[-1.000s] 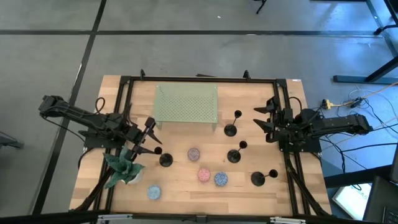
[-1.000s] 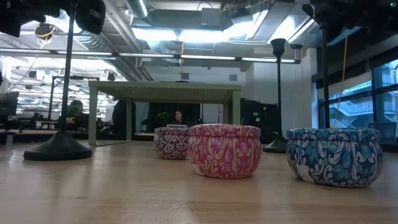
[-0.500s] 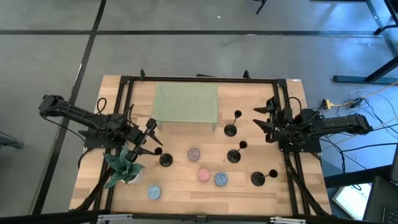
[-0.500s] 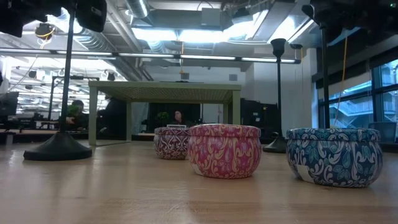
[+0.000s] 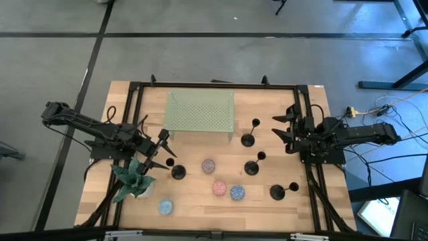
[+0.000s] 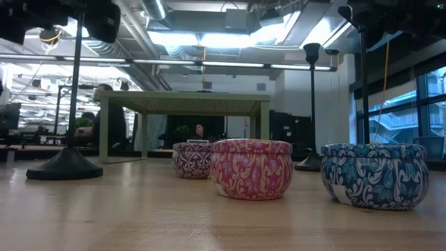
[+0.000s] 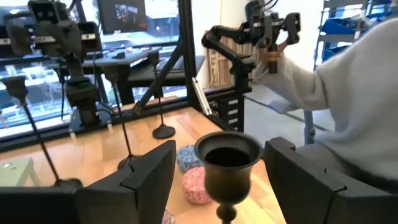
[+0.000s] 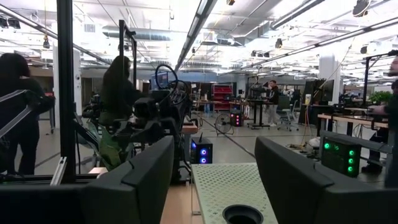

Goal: Pick & Place candle stick holders
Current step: Put the black candle holder on the shelf

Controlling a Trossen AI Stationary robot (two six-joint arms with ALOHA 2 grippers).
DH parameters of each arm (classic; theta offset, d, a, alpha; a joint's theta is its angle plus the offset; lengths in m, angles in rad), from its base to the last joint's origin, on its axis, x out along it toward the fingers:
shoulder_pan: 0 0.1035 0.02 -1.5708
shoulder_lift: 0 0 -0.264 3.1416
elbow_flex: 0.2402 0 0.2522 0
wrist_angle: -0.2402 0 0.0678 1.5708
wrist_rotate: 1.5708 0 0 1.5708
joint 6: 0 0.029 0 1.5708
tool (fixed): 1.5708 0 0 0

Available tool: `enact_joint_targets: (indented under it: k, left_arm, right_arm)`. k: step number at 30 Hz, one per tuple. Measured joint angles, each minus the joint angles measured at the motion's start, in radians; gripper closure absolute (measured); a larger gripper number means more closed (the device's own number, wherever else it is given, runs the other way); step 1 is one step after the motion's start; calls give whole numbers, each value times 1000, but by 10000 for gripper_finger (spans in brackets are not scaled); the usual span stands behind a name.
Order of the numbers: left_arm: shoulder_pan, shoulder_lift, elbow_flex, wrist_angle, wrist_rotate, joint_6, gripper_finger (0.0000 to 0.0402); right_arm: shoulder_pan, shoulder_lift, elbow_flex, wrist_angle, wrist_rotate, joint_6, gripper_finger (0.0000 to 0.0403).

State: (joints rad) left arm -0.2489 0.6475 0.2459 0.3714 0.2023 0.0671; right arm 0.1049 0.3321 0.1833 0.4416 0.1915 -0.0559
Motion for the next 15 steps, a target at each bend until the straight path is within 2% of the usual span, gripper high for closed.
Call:
enact_joint_targets:
  k: [10, 15]
  left_arm:
    - [0, 58, 0, 15, 0, 7, 161]
    - [0, 65, 0, 20, -1, 7, 193]
  right_arm:
    - [0, 0, 0, 1, 0, 0, 174]
    - [0, 0, 0, 1, 0, 0, 174]
